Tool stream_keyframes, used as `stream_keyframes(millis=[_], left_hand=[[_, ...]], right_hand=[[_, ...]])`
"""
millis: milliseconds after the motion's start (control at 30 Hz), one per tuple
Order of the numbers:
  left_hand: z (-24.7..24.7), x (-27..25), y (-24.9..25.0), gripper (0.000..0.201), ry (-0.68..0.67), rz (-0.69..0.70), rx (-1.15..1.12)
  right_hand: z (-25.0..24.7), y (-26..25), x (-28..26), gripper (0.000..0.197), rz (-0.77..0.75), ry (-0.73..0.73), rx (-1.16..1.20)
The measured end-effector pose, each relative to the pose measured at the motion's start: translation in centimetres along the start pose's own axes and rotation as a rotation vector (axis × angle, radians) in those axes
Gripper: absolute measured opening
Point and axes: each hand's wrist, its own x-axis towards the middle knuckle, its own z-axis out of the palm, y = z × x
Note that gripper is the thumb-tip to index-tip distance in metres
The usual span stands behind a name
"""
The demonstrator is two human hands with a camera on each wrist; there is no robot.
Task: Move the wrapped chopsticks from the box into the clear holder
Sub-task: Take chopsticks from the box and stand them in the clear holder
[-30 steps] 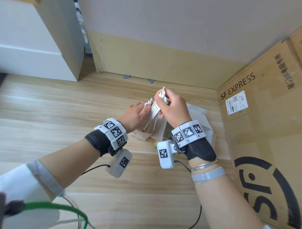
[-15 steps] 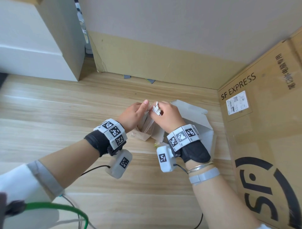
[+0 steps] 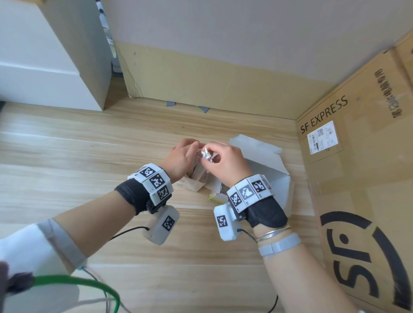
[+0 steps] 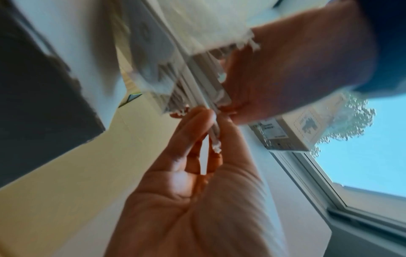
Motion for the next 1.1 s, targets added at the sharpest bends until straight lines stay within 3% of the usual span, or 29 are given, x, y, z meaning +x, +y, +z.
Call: stream_keyframes(millis=[200, 500, 567, 667, 800, 1100], left_hand=[[0.8, 0.0, 0.4, 0.041, 0.034, 0.011, 0.051], [0.2, 0.1, -0.1, 0.049, 0.028, 0.008, 0.004], [0.3, 0.1, -0.1, 0.049, 0.026, 0.017, 0.009], [0.5, 0.1, -0.1, 0.046, 0.023, 0.025, 0.035], [0.8, 0.1, -0.5, 0.041, 0.026, 0.032, 0.157], [1.4, 1.0, -2.1, 0.040, 0.038, -0.018, 0.267]], right_hand=[[0.9, -0.1, 0.7, 0.019, 0.030, -0.113, -0.223], [0.1, -0.2, -0.2, 0.010, 0.058, 0.016, 0.157], [0.4, -0.1, 0.0, 0.010, 0.056, -0.011, 0.118], [1.2, 0.0, 0.2, 0.018, 0.048, -0.147, -0.135], [1.9, 0.2, 0.5, 0.022, 0.029, -0.136, -0.243], [1.7, 1.1, 1.1, 0.020, 0.216, -0.056, -0.047]])
